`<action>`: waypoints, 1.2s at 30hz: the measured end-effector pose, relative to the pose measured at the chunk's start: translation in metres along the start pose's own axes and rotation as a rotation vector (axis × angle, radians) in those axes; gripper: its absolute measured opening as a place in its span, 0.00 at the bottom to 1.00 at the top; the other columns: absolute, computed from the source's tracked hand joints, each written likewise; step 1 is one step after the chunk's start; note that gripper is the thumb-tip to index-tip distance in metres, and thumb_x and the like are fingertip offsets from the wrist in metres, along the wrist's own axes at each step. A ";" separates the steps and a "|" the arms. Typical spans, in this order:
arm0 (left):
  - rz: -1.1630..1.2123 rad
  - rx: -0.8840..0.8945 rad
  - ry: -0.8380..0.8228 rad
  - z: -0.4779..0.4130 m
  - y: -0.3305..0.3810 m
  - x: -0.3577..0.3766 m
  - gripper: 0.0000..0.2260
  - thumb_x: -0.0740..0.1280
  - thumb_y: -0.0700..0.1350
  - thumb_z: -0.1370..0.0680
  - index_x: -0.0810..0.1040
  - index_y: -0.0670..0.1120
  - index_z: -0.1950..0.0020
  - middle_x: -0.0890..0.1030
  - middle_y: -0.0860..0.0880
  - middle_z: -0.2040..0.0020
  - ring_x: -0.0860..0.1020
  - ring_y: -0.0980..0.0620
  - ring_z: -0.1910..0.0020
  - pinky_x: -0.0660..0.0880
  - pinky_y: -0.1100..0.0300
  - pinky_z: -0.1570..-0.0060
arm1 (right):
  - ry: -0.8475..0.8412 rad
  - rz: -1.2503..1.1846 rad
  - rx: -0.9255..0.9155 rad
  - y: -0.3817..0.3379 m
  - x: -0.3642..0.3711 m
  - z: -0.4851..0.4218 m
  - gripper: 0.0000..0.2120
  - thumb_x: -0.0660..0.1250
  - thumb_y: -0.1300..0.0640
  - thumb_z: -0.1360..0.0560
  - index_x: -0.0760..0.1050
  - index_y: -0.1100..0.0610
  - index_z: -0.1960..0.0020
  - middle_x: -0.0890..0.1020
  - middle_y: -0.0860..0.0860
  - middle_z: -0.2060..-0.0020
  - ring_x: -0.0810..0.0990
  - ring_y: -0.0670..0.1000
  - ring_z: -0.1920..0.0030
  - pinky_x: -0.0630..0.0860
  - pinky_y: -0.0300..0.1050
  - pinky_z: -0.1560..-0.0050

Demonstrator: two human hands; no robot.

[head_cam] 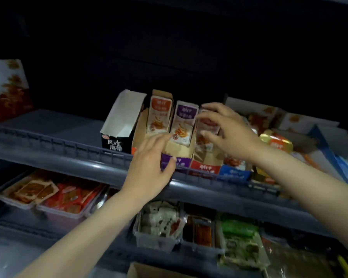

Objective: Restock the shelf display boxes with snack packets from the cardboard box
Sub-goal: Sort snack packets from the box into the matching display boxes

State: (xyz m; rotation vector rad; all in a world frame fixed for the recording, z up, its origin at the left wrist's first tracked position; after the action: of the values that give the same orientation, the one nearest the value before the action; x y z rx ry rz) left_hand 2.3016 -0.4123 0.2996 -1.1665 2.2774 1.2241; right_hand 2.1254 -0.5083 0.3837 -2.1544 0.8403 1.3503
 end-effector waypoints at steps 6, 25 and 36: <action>0.062 0.090 -0.154 0.076 0.037 0.016 0.18 0.63 0.51 0.21 0.69 0.53 0.31 0.69 0.60 0.34 0.64 0.63 0.33 0.61 0.66 0.34 | -0.043 -0.146 0.083 -0.019 0.006 0.143 0.22 0.66 0.51 0.24 0.68 0.46 0.31 0.63 0.44 0.28 0.59 0.45 0.27 0.58 0.45 0.28; -0.151 -0.600 -1.026 0.300 -0.071 0.176 0.27 0.64 0.57 0.24 0.63 0.51 0.27 0.70 0.50 0.29 0.72 0.50 0.35 0.70 0.54 0.36 | -0.749 -0.597 0.785 -0.002 0.252 0.412 0.27 0.69 0.48 0.25 0.65 0.53 0.29 0.62 0.49 0.29 0.67 0.48 0.32 0.65 0.34 0.36; -0.221 -0.690 -1.261 0.346 -0.088 0.264 0.31 0.61 0.57 0.21 0.54 0.49 0.22 0.61 0.48 0.24 0.65 0.47 0.28 0.67 0.57 0.33 | -0.837 -0.969 1.210 0.025 0.358 0.487 0.56 0.77 0.31 0.51 0.57 0.43 0.29 0.67 0.45 0.32 0.67 0.51 0.30 0.68 0.55 0.31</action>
State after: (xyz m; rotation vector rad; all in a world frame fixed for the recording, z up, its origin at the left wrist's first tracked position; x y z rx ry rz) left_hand 2.1690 -0.2984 -0.1087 -0.4529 0.8024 1.9172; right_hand 1.9203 -0.2951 -0.1440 -0.6802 0.0792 0.7081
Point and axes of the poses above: each hand's wrist, its own z-axis away from the middle knuckle, its own x-axis out of the palm, y = z × x, the point moved 2 cm from there along -z, towards the middle knuckle
